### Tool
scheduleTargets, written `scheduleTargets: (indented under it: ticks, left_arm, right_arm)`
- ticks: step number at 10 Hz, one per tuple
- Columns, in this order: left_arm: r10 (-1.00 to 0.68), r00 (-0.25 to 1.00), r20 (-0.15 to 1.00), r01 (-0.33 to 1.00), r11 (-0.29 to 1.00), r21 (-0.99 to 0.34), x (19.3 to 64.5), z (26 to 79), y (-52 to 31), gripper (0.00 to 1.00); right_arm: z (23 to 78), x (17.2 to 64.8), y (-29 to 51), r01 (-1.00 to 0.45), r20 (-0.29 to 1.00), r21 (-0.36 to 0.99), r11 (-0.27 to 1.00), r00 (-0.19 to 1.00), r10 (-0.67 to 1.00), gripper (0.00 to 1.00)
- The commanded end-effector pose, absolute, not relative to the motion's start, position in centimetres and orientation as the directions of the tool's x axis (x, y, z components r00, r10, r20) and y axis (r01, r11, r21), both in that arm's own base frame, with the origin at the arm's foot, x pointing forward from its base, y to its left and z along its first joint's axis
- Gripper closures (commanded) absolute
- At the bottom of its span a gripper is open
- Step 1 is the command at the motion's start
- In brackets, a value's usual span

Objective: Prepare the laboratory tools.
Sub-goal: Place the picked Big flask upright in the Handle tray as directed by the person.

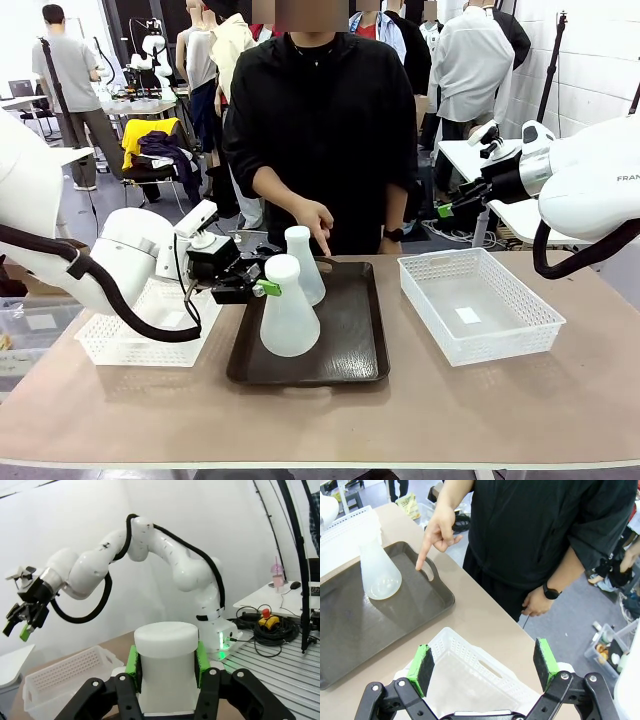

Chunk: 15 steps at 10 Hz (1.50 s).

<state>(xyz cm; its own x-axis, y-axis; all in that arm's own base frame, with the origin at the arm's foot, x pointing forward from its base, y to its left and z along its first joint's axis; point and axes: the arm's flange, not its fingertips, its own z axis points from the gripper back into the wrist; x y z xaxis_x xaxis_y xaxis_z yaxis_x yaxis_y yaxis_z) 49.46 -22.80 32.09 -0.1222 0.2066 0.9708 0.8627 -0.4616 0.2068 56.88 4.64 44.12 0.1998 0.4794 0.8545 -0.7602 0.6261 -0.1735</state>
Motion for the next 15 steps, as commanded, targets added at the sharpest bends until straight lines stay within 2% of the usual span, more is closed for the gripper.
scheduleTargets:
  ticks: [1, 5, 10, 11, 15]
  left_arm:
    - [0.232, -0.157, 0.960, 0.894, -0.380, 0.238, 50.4, 31.3, -23.1, 1.00]
    - [0.174, -0.139, 0.975, 0.929, -0.318, 0.189, 51.3, 29.5, -23.8, 1.00]
    - [0.139, -0.073, 0.988, 0.945, -0.307, 0.113, 52.1, 28.2, -23.9, 1.00]
    - [0.138, -0.066, 0.988, 0.950, -0.295, 0.105, 52.1, 28.1, -23.8, 0.87]
    - [0.049, -0.075, 0.996, 0.961, -0.262, 0.085, 51.8, 28.4, -23.5, 0.08]
  right_arm:
    - [44.3, 57.0, 4.5, -0.765, 0.846, -0.181, 0.618, 0.199, 0.494, 0.00]
    - [44.3, 57.0, 4.5, -0.765, 0.846, -0.181, 0.618, 0.199, 0.494, 0.00]
    - [44.3, 57.0, 4.5, -0.765, 0.846, -0.181, 0.618, 0.199, 0.494, 0.00]
    - [44.3, 57.0, 4.5, -0.765, 0.846, -0.181, 0.618, 0.199, 0.494, 0.00]
    - [44.3, 57.0, 4.5, -0.765, 0.846, -0.181, 0.618, 0.199, 0.494, 0.00]
